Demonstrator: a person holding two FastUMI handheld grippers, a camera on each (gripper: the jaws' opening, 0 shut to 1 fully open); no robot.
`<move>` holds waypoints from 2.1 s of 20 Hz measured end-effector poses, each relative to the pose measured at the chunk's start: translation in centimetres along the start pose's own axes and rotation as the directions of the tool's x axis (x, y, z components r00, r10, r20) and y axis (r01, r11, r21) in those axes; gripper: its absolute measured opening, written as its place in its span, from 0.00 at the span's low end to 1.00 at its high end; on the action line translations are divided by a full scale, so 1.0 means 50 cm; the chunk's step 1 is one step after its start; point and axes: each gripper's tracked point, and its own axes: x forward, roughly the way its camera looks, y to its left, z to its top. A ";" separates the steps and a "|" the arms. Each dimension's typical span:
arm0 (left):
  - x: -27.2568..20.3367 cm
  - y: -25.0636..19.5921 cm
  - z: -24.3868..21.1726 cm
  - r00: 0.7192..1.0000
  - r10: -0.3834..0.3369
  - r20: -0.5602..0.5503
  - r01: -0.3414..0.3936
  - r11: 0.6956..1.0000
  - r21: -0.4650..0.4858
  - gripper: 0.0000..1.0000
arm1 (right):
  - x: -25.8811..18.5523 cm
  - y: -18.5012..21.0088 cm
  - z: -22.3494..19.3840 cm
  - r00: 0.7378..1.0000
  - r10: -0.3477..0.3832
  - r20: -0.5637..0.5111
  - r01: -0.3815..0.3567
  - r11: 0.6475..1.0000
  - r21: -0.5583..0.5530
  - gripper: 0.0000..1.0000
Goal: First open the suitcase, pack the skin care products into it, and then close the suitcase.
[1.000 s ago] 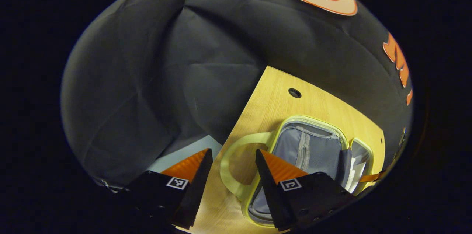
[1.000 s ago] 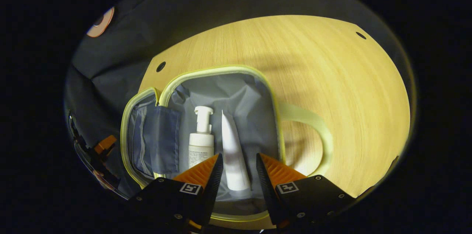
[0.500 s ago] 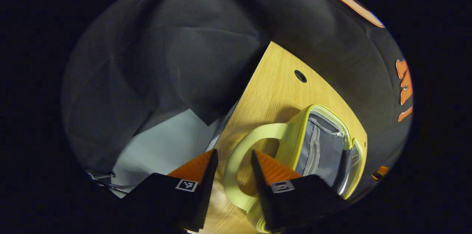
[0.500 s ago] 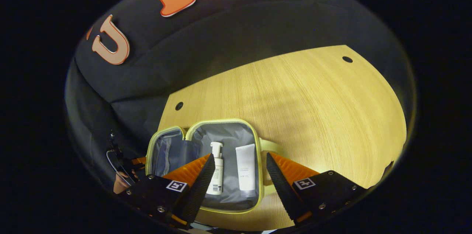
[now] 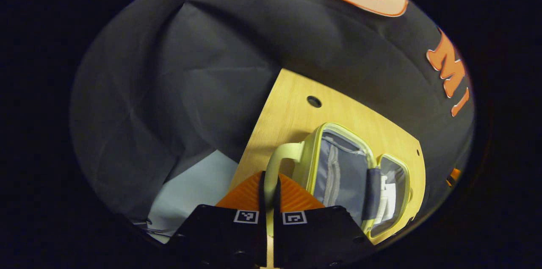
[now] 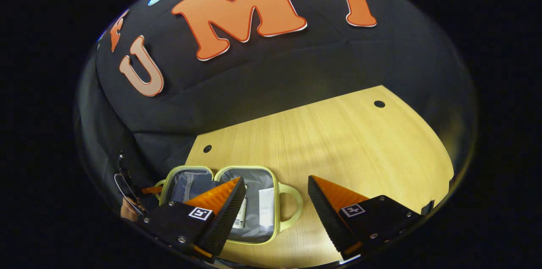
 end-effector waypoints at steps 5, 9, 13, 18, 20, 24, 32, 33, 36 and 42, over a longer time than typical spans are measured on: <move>-0.128 -0.127 0.102 0.983 -0.119 0.137 0.109 0.991 0.075 0.06 | -0.031 -0.020 0.007 0.999 -0.012 0.031 0.013 1.000 -0.017 0.95; -0.172 -0.218 0.131 0.970 -0.161 0.180 0.128 0.975 0.182 0.06 | -0.041 -0.036 0.007 0.999 -0.013 0.042 0.015 0.999 -0.028 0.95; -0.219 -0.304 0.140 0.955 -0.202 0.219 0.150 0.961 0.232 0.06 | -0.044 -0.029 0.038 0.993 0.022 0.119 -0.019 1.000 -0.022 0.95; -0.280 -0.447 0.122 0.926 -0.273 0.260 0.206 0.944 0.257 0.06 | -0.051 -0.011 0.106 0.967 0.114 0.230 -0.110 0.993 -0.031 0.95; -0.290 -0.483 0.114 0.923 -0.276 0.269 0.209 0.944 0.255 0.06 | -0.043 -0.016 0.101 0.967 0.138 0.216 -0.131 0.990 -0.046 0.95; -0.307 -0.584 0.074 0.912 -0.309 0.270 0.241 0.936 0.258 0.06 | -0.035 -0.041 0.101 0.963 0.177 0.204 -0.170 0.984 -0.051 0.95; -0.260 -0.833 -0.080 0.891 -0.405 0.208 0.328 0.888 0.323 0.06 | -0.035 -0.139 0.084 0.965 0.201 0.167 -0.191 0.979 -0.075 0.95; -0.244 -0.862 -0.109 0.890 -0.420 0.179 0.348 0.877 0.332 0.06 | -0.032 -0.151 0.076 0.967 0.208 0.145 -0.202 0.978 -0.060 0.95; -0.208 -0.913 -0.182 0.887 -0.447 0.116 0.392 0.861 0.324 0.06 | -0.027 -0.193 0.079 0.970 0.204 0.136 -0.201 0.979 -0.034 0.95; -0.089 -0.991 -0.361 0.897 -0.440 -0.039 0.427 0.843 0.328 0.06 | -0.021 -0.270 0.069 0.972 0.214 0.101 -0.210 0.976 -0.047 0.95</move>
